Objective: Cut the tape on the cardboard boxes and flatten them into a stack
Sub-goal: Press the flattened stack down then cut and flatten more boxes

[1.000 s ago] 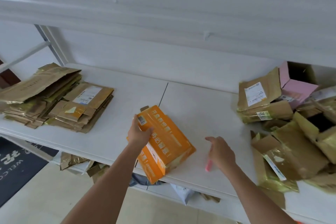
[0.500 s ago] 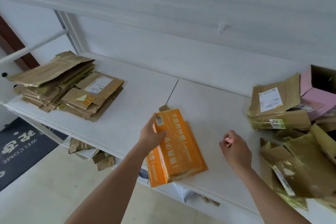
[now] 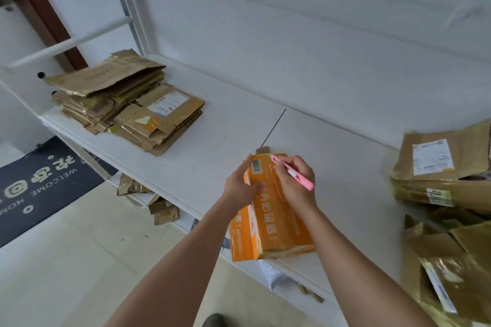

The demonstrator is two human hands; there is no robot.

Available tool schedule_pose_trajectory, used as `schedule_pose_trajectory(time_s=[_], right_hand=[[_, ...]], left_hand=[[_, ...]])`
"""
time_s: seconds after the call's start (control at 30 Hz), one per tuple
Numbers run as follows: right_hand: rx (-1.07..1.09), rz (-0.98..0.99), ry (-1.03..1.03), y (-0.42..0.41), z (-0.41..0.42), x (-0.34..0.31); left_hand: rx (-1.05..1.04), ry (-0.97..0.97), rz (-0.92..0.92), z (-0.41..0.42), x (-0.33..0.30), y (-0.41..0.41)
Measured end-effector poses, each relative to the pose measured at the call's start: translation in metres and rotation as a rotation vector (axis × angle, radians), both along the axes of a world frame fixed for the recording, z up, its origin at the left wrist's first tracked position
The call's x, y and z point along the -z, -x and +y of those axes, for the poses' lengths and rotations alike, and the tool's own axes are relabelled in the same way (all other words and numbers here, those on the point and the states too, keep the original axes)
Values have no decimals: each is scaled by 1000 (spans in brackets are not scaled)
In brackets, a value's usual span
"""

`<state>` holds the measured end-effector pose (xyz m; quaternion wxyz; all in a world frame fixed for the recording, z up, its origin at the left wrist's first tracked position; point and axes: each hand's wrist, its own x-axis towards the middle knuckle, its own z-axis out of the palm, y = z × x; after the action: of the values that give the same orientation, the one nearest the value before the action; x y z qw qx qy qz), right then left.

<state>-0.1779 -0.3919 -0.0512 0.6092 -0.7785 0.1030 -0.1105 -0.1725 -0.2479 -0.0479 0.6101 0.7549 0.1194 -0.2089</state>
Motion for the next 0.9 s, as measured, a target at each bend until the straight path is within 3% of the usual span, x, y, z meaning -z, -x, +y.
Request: schedule_pose_trajectory(time_s=[0.53, 0.9], right_hand=[[-71, -85, 223, -11, 6, 17], [-83, -28, 269, -16, 5, 11]], left_hand=[[31, -47, -23, 1, 1, -1], [2, -60, -13, -2, -4, 1]])
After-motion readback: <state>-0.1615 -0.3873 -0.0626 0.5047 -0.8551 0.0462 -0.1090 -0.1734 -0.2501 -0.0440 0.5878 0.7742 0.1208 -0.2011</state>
